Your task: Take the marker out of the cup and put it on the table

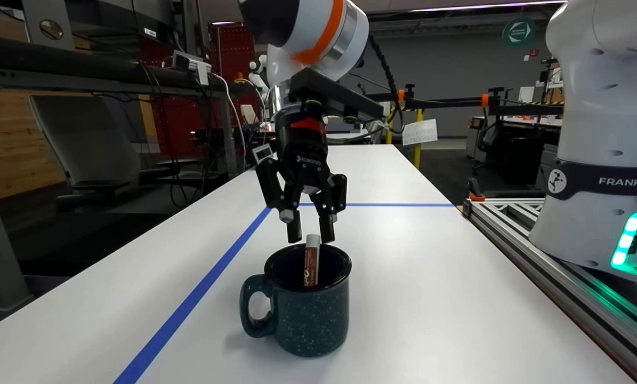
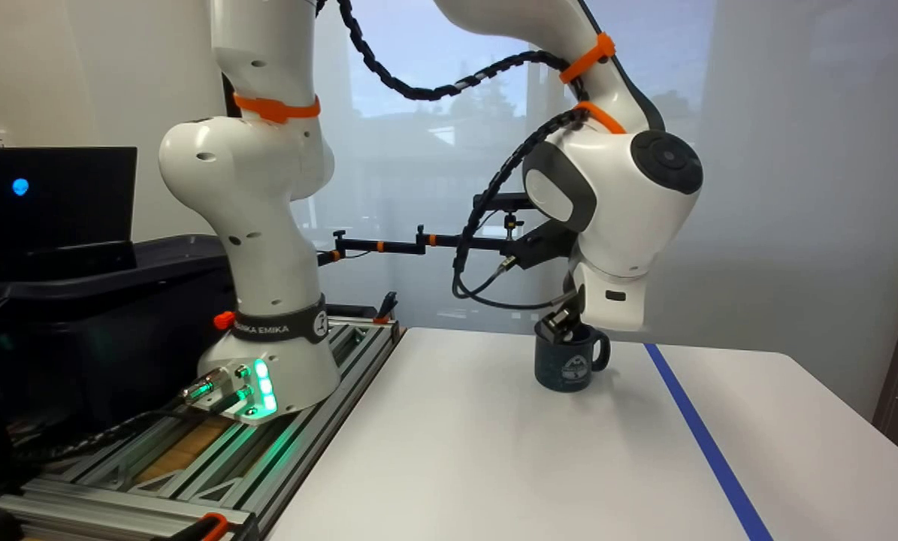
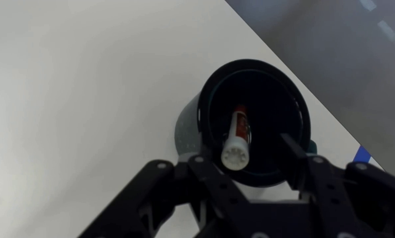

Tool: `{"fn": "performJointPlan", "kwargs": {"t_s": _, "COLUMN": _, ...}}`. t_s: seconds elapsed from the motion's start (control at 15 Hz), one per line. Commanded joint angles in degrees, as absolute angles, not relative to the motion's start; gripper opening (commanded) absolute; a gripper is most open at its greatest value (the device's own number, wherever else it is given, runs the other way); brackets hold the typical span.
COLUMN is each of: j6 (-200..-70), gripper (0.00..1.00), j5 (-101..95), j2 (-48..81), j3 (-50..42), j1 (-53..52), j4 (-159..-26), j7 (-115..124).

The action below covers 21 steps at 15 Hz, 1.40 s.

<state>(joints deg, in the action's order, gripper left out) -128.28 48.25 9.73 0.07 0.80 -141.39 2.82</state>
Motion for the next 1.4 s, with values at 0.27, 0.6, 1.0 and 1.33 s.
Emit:
{"fn": "performJointPlan", "kwargs": {"t_s": 0.27, "j6": -128.15, "gripper": 0.02, "j5": 48.18, "j2": 10.61, "j3": -0.18, "j1": 0.93, "j4": -140.52, "j7": 2.57}}
{"fn": "performJointPlan", "kwargs": {"t_s": 0.6, "j6": -128.09, "gripper": 0.06, "j5": 48.07, "j2": 9.71, "j3": -0.01, "j1": 0.77, "j4": -140.88, "j7": 2.64}}
{"fn": "performJointPlan", "kwargs": {"t_s": 1.0, "j6": -127.48, "gripper": 0.06, "j5": 50.46, "j2": 3.53, "j3": 0.10, "j1": 1.21, "j4": -144.89, "j7": -0.51}}
{"fn": "performJointPlan", "kwargs": {"t_s": 1.33, "j6": -128.81, "gripper": 0.06, "j5": 52.55, "j2": -5.63, "j3": -1.18, "j1": 1.67, "j4": -150.87, "j7": -2.53}}
